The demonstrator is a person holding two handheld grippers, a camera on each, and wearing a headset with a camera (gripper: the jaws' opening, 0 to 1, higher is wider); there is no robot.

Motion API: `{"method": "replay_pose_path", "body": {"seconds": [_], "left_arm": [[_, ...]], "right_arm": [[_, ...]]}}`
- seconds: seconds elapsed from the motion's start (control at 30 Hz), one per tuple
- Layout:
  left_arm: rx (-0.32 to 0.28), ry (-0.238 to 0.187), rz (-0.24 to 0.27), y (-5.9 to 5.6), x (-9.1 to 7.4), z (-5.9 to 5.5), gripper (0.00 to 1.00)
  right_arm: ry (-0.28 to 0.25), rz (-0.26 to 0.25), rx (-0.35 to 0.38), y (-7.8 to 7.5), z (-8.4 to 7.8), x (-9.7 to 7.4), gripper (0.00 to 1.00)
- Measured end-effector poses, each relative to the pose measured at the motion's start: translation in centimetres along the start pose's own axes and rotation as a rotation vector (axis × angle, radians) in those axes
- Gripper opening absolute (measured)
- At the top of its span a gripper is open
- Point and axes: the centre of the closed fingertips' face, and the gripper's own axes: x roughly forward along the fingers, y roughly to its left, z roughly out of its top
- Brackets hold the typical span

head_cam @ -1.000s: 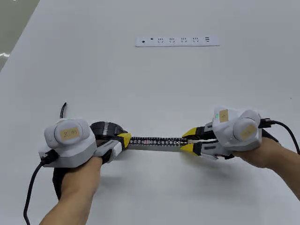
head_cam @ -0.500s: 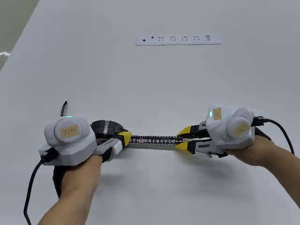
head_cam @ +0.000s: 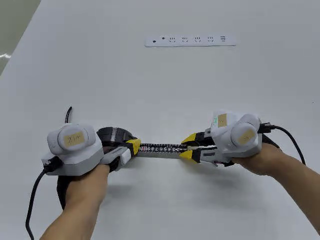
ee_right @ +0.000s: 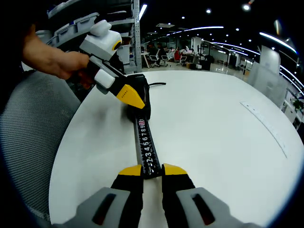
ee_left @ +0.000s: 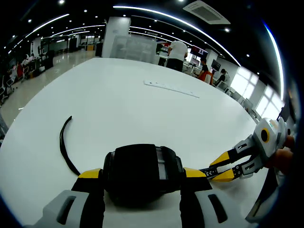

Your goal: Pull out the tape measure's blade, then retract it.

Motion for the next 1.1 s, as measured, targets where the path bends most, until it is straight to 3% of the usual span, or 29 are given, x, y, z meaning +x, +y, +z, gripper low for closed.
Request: {"method": "replay_pose_path", "body": {"seconds": [1.1], "left_arm": [[-0.008,0.003,-0.004,0.2,0.2,-0.2,0.61]], "right_arm": [[-0.041,0.029,0.001,1.1,3.1,4.7,0.13]]}}
